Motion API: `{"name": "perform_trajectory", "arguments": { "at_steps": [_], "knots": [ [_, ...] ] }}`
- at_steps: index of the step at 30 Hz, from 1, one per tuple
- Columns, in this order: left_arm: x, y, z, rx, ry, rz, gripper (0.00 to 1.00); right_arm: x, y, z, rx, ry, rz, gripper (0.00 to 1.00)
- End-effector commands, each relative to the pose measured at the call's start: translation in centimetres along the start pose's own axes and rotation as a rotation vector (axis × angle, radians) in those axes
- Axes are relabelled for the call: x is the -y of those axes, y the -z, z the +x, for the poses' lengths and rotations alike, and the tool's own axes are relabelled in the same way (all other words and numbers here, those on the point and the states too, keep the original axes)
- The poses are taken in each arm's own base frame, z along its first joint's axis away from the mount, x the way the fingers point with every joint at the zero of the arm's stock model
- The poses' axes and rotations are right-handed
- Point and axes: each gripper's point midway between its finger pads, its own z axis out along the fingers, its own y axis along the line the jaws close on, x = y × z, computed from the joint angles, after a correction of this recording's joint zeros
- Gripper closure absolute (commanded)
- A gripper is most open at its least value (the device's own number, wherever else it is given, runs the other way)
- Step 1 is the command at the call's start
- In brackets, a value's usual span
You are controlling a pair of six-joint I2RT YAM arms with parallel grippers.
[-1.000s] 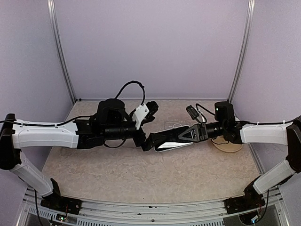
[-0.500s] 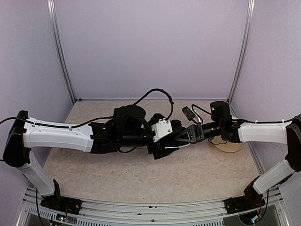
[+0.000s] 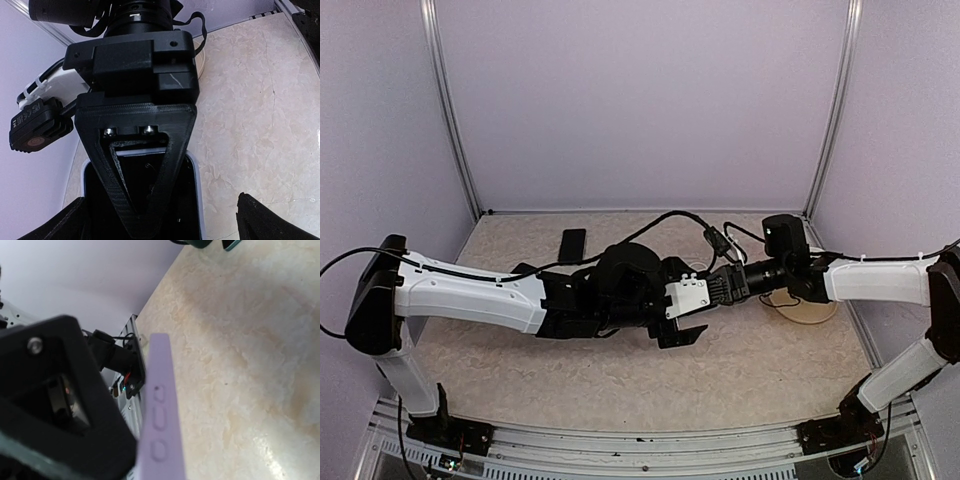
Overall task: Put the phone into the phone case
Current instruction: Pass from the right arm to the left
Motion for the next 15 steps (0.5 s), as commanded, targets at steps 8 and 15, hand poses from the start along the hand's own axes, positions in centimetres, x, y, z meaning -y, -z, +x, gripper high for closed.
{"name": "perform_trajectory", "arguments": {
  "at_steps": [8, 15],
  "knots": [
    [-3.0, 1.0, 0.8, 0.010, 0.059, -0.101, 0.01, -2.5, -0.2, -1.0, -0.004, 0.088, -0.073, 1.00],
    [-2.9, 0.9, 1.5, -0.025, 0.062, -0.089, 0.01, -2.6, -0.3, -1.2, 0.000, 0.093, -0.077, 1.00]
  ]
}}
